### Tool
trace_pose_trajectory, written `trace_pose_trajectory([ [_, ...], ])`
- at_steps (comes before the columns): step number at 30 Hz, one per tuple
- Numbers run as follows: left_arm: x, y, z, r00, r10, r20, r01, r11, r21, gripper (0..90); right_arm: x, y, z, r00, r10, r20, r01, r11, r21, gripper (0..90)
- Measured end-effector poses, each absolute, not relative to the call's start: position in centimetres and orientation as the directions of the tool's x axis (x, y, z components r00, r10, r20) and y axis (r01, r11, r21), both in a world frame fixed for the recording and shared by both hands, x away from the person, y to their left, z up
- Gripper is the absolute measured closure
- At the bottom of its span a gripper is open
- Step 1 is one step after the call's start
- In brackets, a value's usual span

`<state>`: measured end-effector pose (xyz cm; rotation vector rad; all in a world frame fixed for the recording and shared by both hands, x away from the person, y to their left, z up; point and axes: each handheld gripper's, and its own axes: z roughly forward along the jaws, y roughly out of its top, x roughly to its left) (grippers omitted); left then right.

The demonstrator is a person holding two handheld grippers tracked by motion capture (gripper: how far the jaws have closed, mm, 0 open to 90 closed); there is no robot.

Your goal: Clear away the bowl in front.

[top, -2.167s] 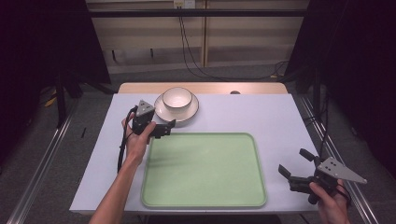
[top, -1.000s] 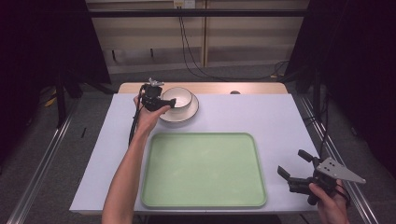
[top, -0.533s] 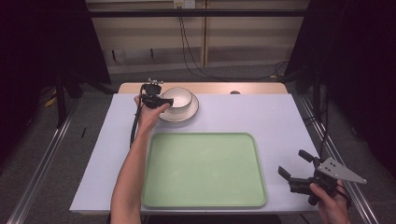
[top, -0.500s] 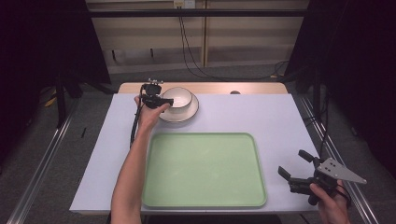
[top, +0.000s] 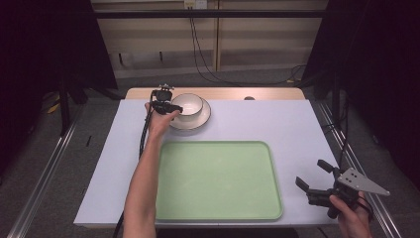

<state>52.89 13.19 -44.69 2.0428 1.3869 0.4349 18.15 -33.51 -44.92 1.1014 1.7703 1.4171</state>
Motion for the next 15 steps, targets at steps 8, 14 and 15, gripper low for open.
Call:
trace_pose_trajectory([
  [8, 52.95, 13.09, -44.95, 0.373, 0.922, -0.099, 0.744, -0.234, 0.626, 60.1, 18.17, -33.44, -44.95, -0.463, 0.886, 0.033, 0.23, 0.084, 0.969, 1.8],
  [14, 53.02, 13.35, -44.99, 0.341, 0.931, -0.131, 0.762, -0.192, 0.618, 70.1, 18.15, -33.39, -44.95, -0.457, 0.889, 0.035, 0.23, 0.08, 0.97, 1.8],
  [15, 53.01, 13.3, -45.02, 0.338, 0.932, -0.129, 0.763, -0.192, 0.617, 71.4, 18.17, -33.43, -44.95, -0.461, 0.887, 0.033, 0.227, 0.082, 0.97, 1.8],
])
